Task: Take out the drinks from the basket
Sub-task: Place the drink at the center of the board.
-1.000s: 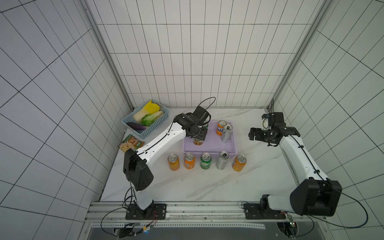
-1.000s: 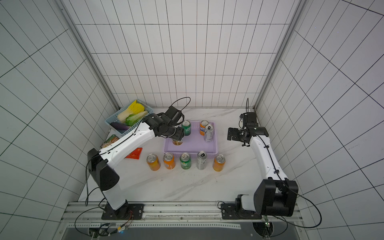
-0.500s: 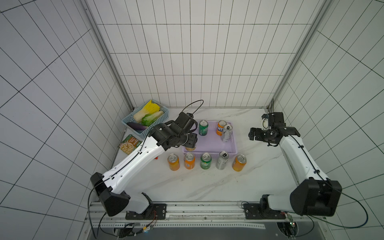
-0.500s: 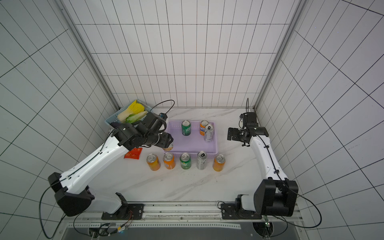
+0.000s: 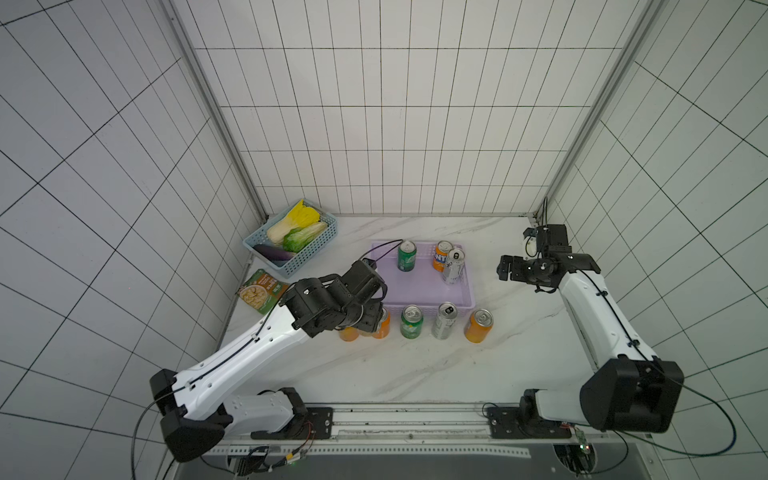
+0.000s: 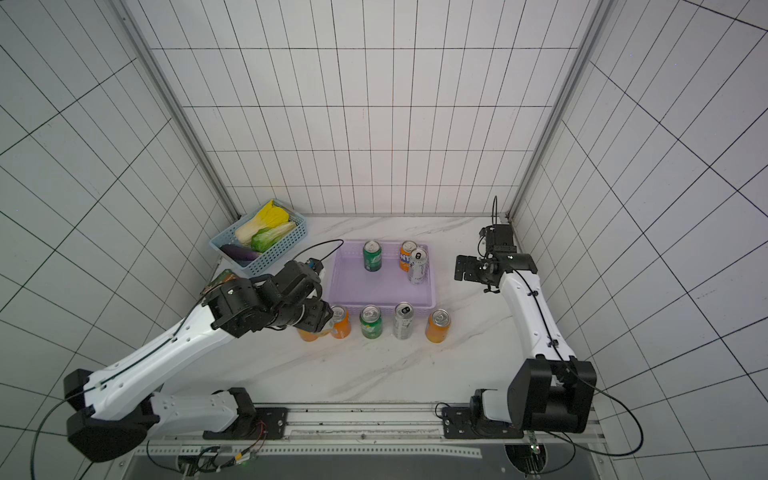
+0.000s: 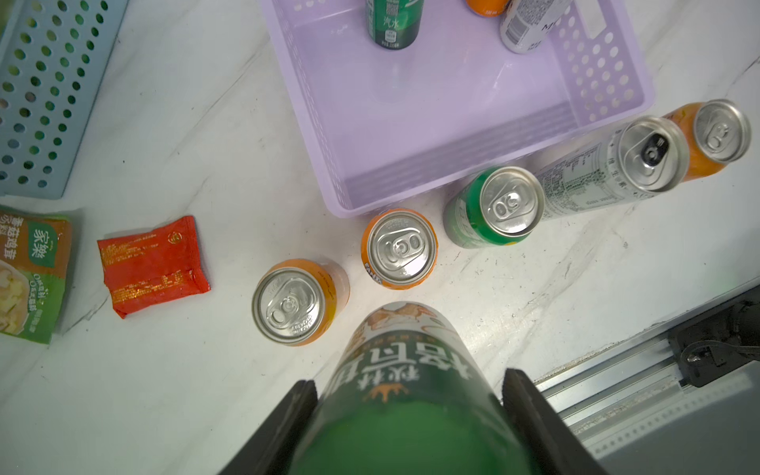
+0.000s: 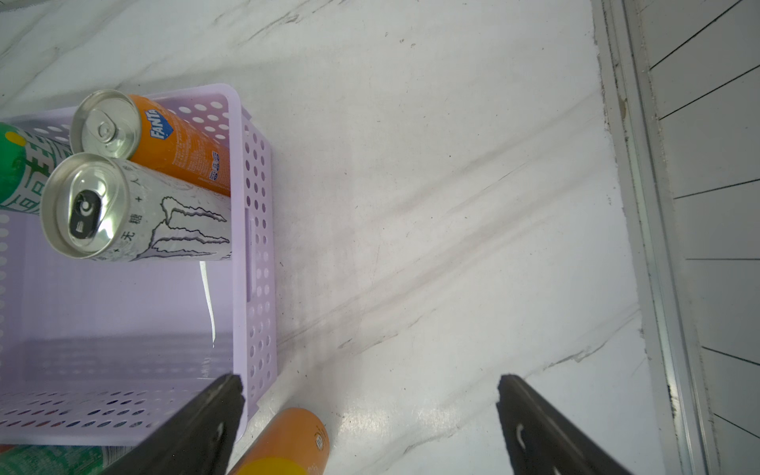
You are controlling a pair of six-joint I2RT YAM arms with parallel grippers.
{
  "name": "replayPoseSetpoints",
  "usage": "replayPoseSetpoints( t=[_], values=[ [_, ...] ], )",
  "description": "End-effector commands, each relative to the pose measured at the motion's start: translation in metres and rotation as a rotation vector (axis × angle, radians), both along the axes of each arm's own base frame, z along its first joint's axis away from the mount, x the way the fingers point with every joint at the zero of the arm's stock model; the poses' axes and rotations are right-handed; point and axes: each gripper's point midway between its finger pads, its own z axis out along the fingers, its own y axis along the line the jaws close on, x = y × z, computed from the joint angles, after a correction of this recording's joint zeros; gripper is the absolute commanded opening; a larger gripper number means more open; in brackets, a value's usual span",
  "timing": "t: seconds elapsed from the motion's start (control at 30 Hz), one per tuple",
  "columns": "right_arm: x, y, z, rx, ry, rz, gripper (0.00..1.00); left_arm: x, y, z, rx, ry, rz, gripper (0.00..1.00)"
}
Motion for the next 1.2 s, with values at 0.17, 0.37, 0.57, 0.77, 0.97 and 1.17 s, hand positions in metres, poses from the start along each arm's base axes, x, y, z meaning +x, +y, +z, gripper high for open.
replayPoseSetpoints(
  t=[0.17, 0.37, 0.57, 0.77, 0.97, 1.17],
  values=[
    [-0.004, -0.004, -0.005, 0.000, 0.010, -0.014, 0.99, -0.004, 0.013, -0.016, 0.004, -0.026, 0.077, 0.47],
    [-0.004, -0.005, -0.006, -0.002, 0.013, -0.015, 0.99, -0.004, 0.010, -0.039, -0.015, -0.017, 0.096, 0.47],
    [-0.004, -0.004, -0.008, -0.002, 0.018, -0.014, 0.99, -0.004, 0.012, -0.061, -0.008, -0.009, 0.125, 0.47],
    [-0.004, -0.005, -0.008, -0.004, 0.018, -0.014, 0.99, -0.005, 0.011, -0.080, -0.012, 0.001, 0.138, 0.47],
    [-0.004, -0.005, -0.009, -0.004, 0.020, -0.014, 0.99, -0.006, 0.011, -0.099, -0.012, 0.010, 0.152, 0.47],
    [-0.003, -0.005, -0.009, -0.003, 0.022, -0.013, 0.99, -0.007, 0.013, -0.114, 0.002, 0.000, 0.162, 0.47]
  ],
)
